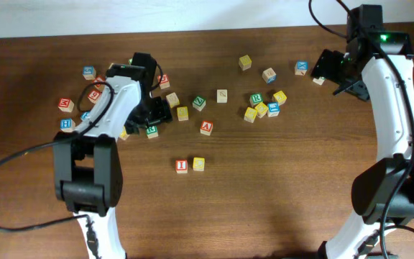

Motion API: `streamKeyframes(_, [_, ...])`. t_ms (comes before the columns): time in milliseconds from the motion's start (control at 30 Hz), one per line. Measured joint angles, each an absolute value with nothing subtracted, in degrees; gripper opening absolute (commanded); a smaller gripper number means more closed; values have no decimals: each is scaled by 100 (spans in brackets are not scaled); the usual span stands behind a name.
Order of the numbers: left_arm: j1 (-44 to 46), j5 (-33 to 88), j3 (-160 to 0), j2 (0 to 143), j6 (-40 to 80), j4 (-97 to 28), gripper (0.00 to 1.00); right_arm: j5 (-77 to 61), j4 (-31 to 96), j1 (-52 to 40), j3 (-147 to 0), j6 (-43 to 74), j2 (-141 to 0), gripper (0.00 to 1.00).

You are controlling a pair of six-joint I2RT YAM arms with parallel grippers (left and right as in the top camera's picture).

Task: Spell out ICRA
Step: 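Reach the left gripper down to the green R block, then close the left gripper on the green R block and lift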

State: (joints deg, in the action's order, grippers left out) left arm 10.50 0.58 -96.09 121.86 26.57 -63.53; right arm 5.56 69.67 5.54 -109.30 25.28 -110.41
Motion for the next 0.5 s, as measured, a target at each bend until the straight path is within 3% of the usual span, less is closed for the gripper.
streamKeyframes(67, [1050,-21,-9609,12350,2685,-6355,74,556,6967,554,-10930,2528,-11041,98])
streamKeyframes(133, [1050,-62,-9609,12523,2692,-6296,58,556,6967,554,-10930,2530,-11041,99])
streamKeyframes(200, [1050,-73,-9607,12613,2683,-6215,50,556,6967,554,-10930,2530,-11041,98])
streamKeyframes(500, [1050,-91,-9607,12621,2727,-6117,46,556,6967,554,-10930,2528,-11041,98])
